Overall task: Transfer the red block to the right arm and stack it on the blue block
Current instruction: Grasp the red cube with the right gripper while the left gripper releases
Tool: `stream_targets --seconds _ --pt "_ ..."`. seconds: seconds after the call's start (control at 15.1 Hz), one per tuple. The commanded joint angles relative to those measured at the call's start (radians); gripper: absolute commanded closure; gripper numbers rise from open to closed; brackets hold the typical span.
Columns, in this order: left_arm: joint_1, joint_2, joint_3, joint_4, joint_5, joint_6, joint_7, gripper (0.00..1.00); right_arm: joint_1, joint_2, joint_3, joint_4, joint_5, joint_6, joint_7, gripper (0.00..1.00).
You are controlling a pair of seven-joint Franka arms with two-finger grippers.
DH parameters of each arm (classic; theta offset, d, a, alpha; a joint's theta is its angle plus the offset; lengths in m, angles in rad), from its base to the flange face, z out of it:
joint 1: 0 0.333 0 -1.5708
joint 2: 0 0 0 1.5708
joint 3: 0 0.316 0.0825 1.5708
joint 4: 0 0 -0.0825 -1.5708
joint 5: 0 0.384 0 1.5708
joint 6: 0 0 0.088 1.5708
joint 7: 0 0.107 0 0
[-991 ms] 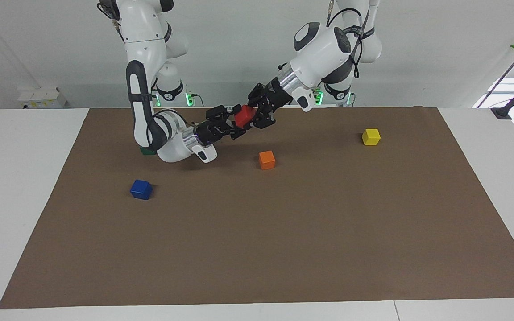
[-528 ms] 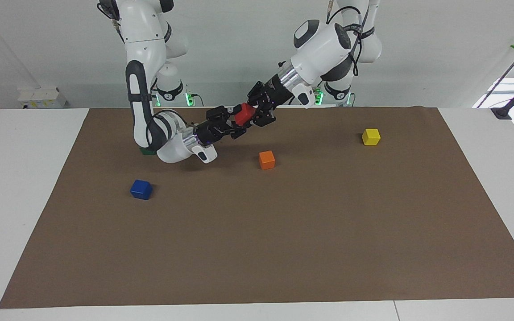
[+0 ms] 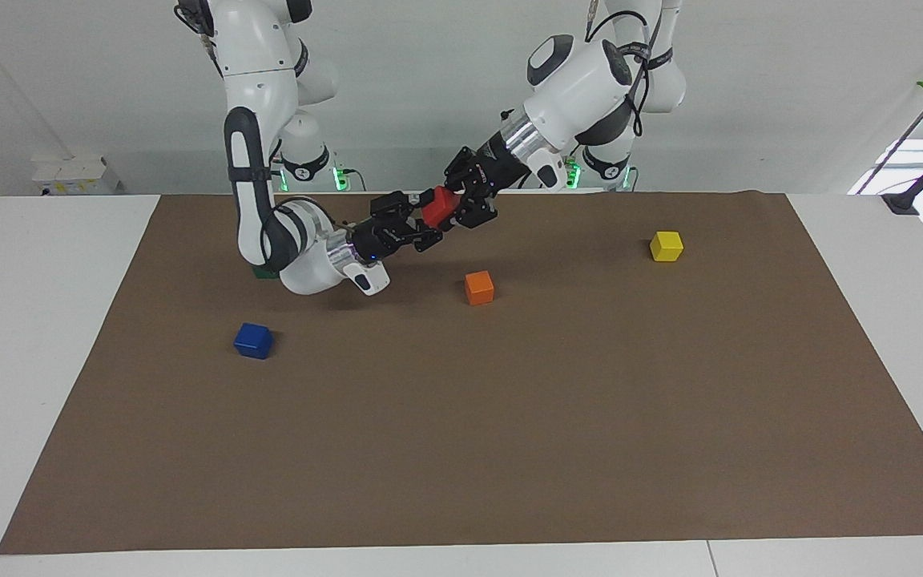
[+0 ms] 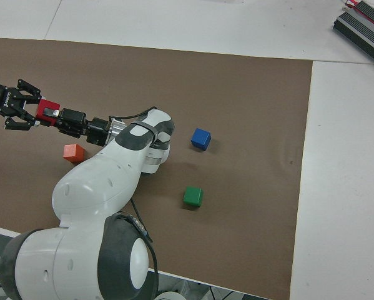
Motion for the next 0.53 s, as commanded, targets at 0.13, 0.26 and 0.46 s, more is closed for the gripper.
stream_targets --seconds 0.13,0.26,0.46 --pt "-0.028 -0.071 0.009 -0.067 -0.006 -0.01 -0.018 0.0 -0.017 -0.003 0.001 0.053 0.017 0.044 0.06 1.0" --pt "-0.022 -0.085 0.012 -0.067 -0.006 -0.018 -0.026 0.0 -0.025 -0.001 0.001 0.06 0.015 0.044 0.069 1.0" --pt "0.025 -0.091 0.017 -0.063 -0.004 -0.027 -0.037 0.0 -0.031 -0.001 0.001 0.063 0.014 0.042 0.075 1.0"
